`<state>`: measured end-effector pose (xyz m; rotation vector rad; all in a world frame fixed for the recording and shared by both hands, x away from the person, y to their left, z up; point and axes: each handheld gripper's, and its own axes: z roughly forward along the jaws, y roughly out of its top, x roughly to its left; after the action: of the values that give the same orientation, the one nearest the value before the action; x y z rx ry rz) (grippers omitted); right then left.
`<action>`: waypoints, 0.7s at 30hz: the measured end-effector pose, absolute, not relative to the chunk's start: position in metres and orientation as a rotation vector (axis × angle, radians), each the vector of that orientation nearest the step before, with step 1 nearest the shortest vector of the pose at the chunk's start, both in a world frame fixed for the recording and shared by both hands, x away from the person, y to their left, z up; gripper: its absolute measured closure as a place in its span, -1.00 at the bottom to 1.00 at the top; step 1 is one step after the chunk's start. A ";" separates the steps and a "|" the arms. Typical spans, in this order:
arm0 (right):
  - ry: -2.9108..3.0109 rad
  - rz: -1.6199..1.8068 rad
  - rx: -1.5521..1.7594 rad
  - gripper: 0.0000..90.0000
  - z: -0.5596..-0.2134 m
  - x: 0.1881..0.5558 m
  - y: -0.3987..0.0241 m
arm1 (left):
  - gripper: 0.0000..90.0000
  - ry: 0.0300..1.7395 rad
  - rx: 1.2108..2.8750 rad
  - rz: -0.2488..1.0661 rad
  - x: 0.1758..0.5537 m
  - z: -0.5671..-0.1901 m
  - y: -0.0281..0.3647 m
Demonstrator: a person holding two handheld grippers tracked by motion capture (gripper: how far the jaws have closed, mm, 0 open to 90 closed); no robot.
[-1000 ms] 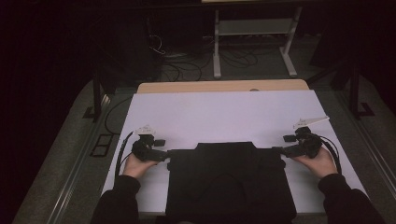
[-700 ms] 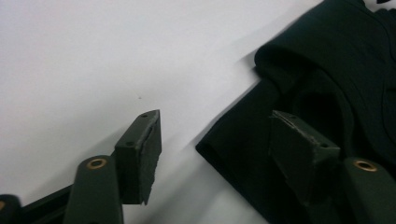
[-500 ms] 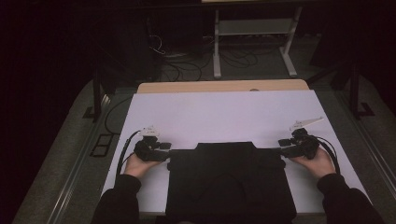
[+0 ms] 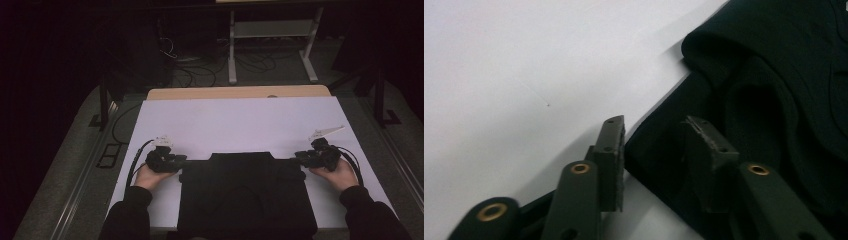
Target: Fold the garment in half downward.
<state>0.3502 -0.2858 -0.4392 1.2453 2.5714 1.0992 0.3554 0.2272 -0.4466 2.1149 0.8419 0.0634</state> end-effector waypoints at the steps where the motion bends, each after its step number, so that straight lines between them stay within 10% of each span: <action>1: 2.571 1.099 1.245 0.35 -0.439 0.350 -0.286 | 0.37 0.840 2.117 0.061 0.355 -0.447 0.227; 8: 2.620 1.092 1.245 0.72 -0.441 0.350 -0.284 | 0.81 0.848 2.154 0.071 0.354 -0.446 0.224; 21: 2.627 1.066 1.272 0.94 -0.440 0.348 -0.281 | 0.93 0.851 2.170 0.063 0.355 -0.444 0.223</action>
<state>0.3485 -0.2815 -0.4395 1.2723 2.6272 1.0664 0.3554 0.2231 -0.4439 2.1696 0.8506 0.0628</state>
